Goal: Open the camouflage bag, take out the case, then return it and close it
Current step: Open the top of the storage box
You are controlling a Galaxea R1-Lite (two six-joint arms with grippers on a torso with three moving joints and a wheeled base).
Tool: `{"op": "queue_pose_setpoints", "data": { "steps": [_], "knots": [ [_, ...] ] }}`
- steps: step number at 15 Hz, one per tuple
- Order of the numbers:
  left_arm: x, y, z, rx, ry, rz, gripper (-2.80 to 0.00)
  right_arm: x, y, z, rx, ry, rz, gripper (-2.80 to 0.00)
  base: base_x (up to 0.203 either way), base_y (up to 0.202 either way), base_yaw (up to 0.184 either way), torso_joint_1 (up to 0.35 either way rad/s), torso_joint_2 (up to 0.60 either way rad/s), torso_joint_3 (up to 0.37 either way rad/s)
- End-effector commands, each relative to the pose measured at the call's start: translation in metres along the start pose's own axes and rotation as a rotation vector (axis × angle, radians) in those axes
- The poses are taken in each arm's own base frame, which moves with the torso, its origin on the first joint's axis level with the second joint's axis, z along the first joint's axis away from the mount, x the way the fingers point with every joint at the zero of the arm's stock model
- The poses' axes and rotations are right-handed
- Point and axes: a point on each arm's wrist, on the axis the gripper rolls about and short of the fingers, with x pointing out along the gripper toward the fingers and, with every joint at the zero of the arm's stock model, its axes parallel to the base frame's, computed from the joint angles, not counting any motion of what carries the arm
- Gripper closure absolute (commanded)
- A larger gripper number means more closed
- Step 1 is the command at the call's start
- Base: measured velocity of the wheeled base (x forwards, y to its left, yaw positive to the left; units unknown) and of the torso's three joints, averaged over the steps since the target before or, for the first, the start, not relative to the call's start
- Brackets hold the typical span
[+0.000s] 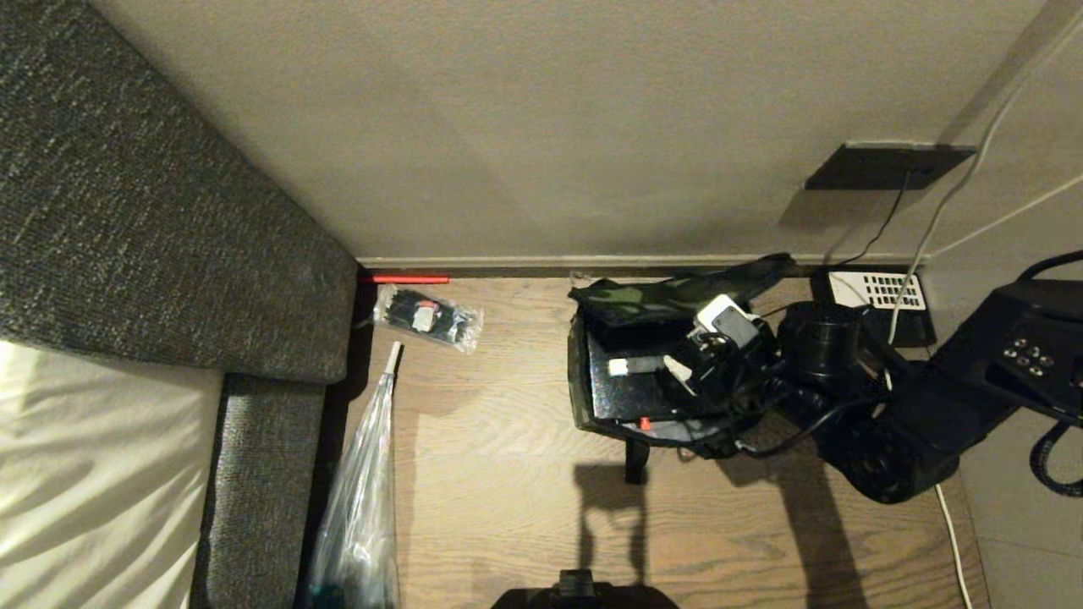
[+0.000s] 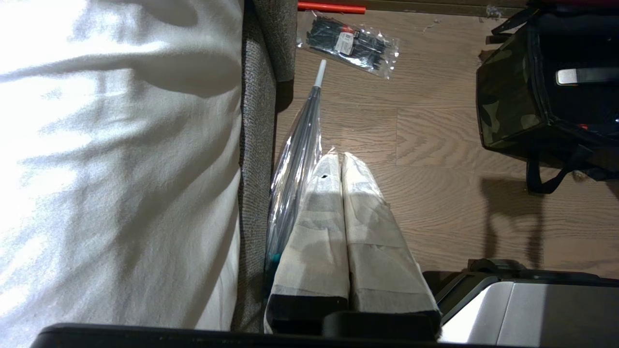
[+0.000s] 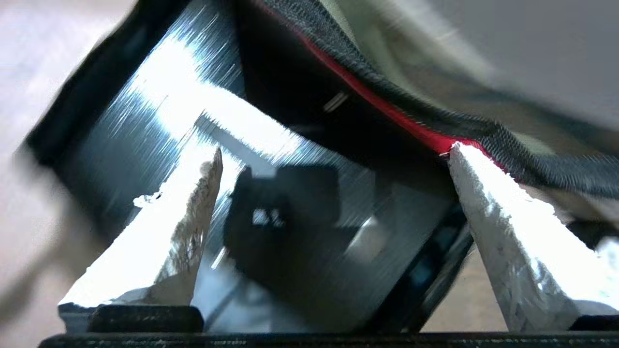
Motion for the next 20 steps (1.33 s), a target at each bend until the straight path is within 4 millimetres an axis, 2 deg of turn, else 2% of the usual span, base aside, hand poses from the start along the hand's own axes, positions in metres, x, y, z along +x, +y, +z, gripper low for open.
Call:
{"op": "queue_pose_setpoints", "data": {
  "steps": [1, 5, 7, 10, 11, 14, 20],
  "knots": [
    [0.0, 0.0, 0.0, 0.0, 0.0, 0.0, 0.0, 0.019, -0.011, 0.015, 0.032, -0.052, -0.094, -2.8, 0.0, 0.0, 0.0, 0.0, 0.0, 0.0],
    [0.0, 0.0, 0.0, 0.0, 0.0, 0.0, 0.0, 0.055, -0.016, 0.019, 0.077, -0.099, -0.258, -2.8, 0.0, 0.0, 0.0, 0.0, 0.0, 0.0],
    [0.0, 0.0, 0.0, 0.0, 0.0, 0.0, 0.0, 0.059, -0.019, 0.024, 0.087, -0.129, -0.302, -2.8, 0.0, 0.0, 0.0, 0.0, 0.0, 0.0],
    [0.0, 0.0, 0.0, 0.0, 0.0, 0.0, 0.0, 0.044, -0.022, 0.027, 0.091, -0.097, -0.282, -2.8, 0.0, 0.0, 0.0, 0.0, 0.0, 0.0],
    [0.0, 0.0, 0.0, 0.0, 0.0, 0.0, 0.0, 0.036, -0.025, 0.031, 0.103, -0.097, -0.279, 0.0, 0.0, 0.0, 0.0, 0.0, 0.0, 0.0],
    [0.0, 0.0, 0.0, 0.0, 0.0, 0.0, 0.0, 0.001, -0.029, 0.036, 0.132, -0.028, -0.243, 0.0, 0.0, 0.0, 0.0, 0.0, 0.0, 0.0],
    [0.0, 0.0, 0.0, 0.0, 0.0, 0.0, 0.0, -0.083, -0.044, 0.051, 0.3, 0.106, -0.268, 0.0, 0.0, 0.0, 0.0, 0.0, 0.0, 0.0]
  ]
}}
